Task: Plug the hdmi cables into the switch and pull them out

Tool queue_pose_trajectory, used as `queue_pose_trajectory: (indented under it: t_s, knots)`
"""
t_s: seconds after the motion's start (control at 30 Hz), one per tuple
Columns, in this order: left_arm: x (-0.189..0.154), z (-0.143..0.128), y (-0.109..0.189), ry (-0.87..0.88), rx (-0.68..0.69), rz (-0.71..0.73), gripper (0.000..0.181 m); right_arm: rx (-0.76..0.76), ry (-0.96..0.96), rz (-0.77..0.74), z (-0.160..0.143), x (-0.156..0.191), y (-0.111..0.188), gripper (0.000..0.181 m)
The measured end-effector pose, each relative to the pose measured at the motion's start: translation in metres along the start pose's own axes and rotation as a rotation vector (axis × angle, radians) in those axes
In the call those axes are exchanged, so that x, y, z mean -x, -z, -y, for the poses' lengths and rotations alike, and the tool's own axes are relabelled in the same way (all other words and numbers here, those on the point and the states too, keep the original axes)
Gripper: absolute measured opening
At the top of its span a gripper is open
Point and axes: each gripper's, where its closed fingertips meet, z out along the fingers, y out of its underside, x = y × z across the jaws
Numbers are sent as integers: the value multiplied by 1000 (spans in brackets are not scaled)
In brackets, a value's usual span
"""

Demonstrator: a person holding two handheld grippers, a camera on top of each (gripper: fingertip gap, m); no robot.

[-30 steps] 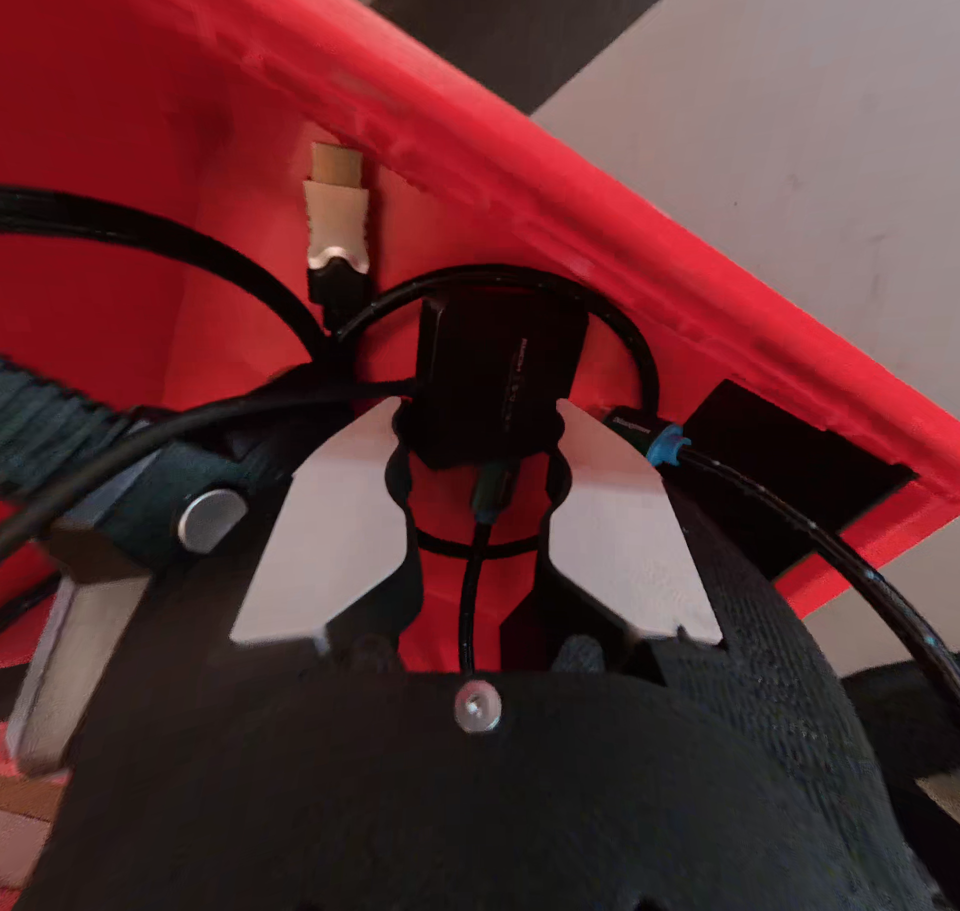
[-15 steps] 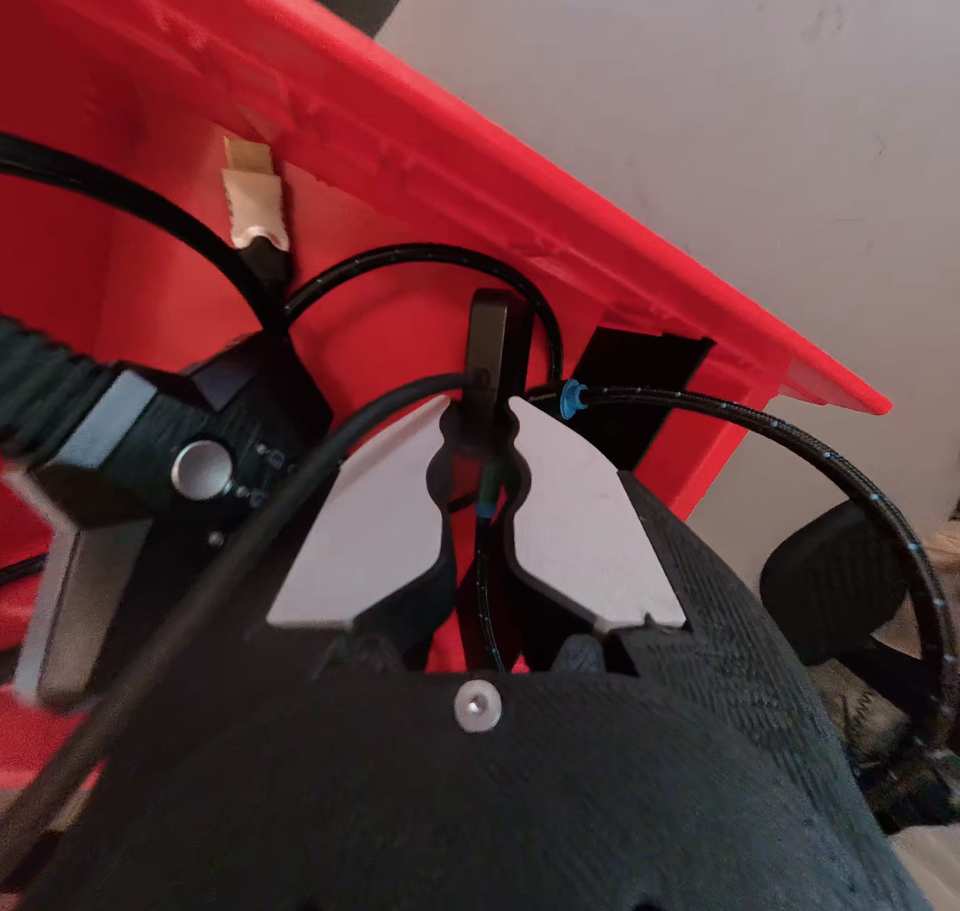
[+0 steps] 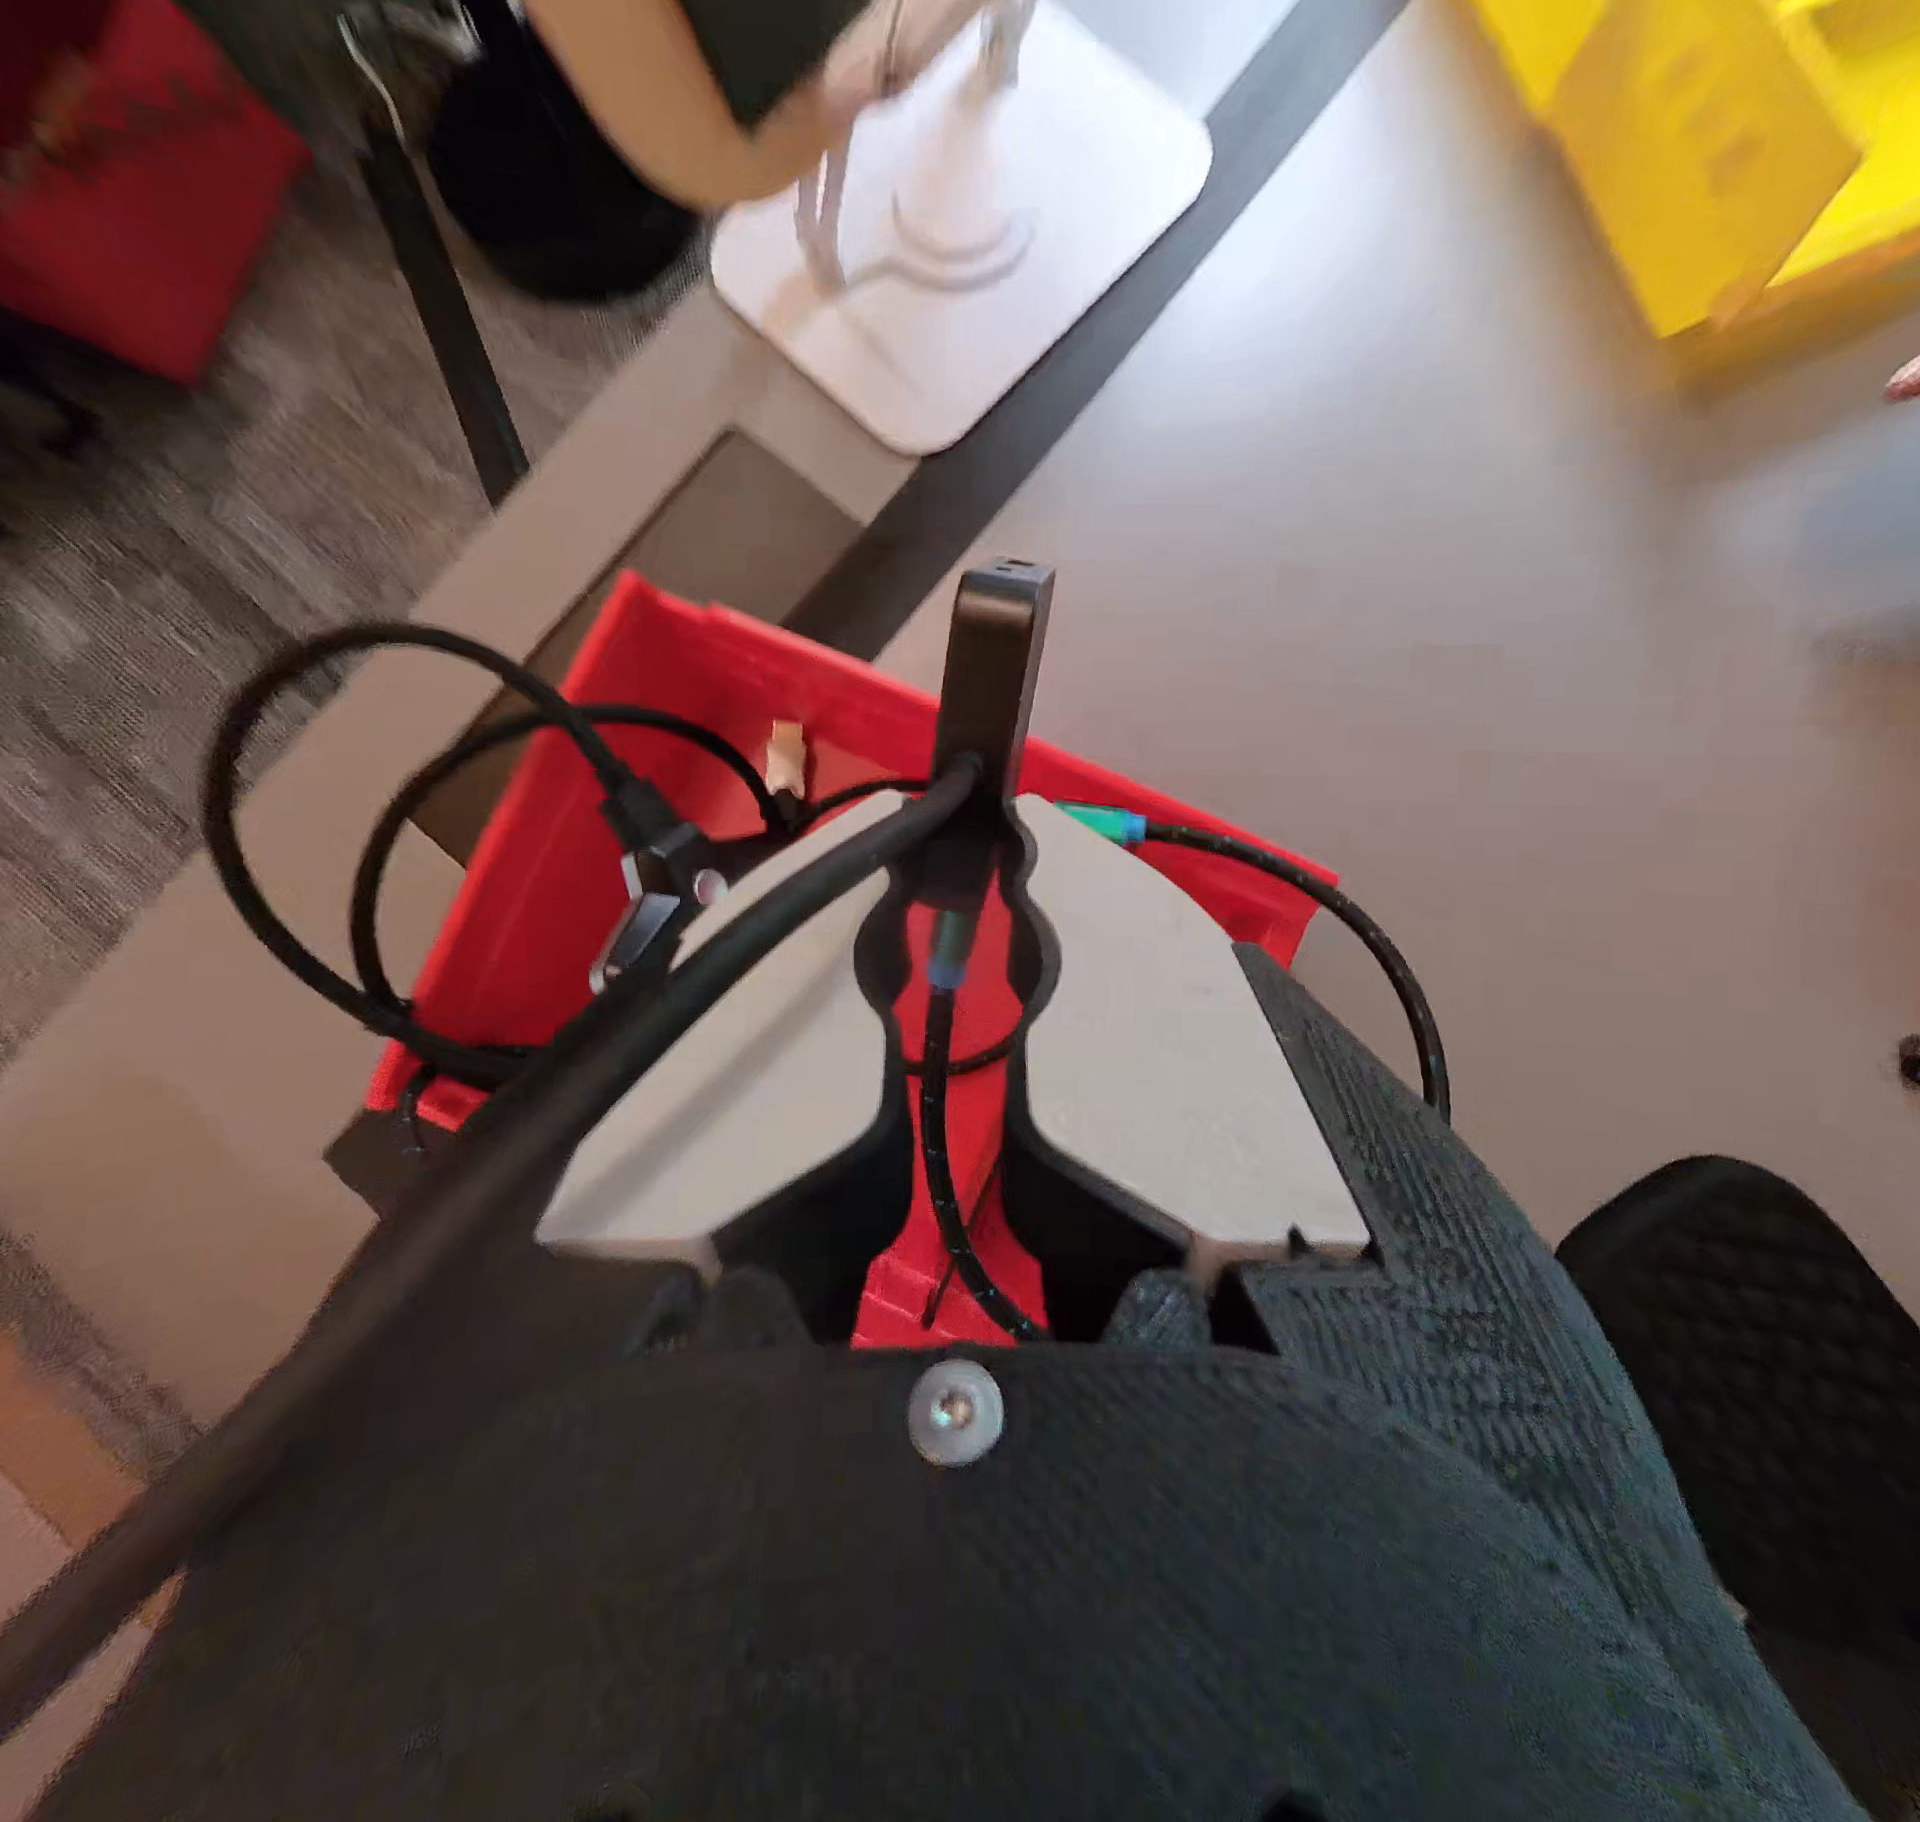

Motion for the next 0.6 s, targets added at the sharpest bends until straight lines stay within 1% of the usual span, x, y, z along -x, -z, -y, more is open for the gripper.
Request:
queue_pose_trajectory:
  t_s: [0.07, 0.13, 0.23, 0.3, 0.4, 0.47, 0.53, 0.6]
  knots:
    - [-18, 18, 23, -40, -84, 4, 14, -35, 9, 16, 14, 8, 0, 25]
    - [-45, 37, 44, -96, -171, -11, 14, -76, 39, 28, 36, 17, 1, 25]
    - [-97, 72, 75, -195, -339, -68, 14, -167, 73, 66, 83, 31, 1, 25]
    - [-137, 91, 88, -246, -459, -140, 14, -246, 94, 95, 124, 42, 1, 26]
    - [-199, 107, 89, -297, -630, -277, 14, -375, 103, 150, 187, 59, 8, 27]
    - [-237, 110, 82, -295, -745, -393, 14, -394, 113, 187, 211, 68, 9, 32]
    - [-265, 110, 68, -273, -841, -480, 14, -382, 114, 201, 219, 70, 5, 38]
    - [-287, 109, 50, -239, -907, -554, 14, -342, 100, 232, 213, 73, -1, 39]
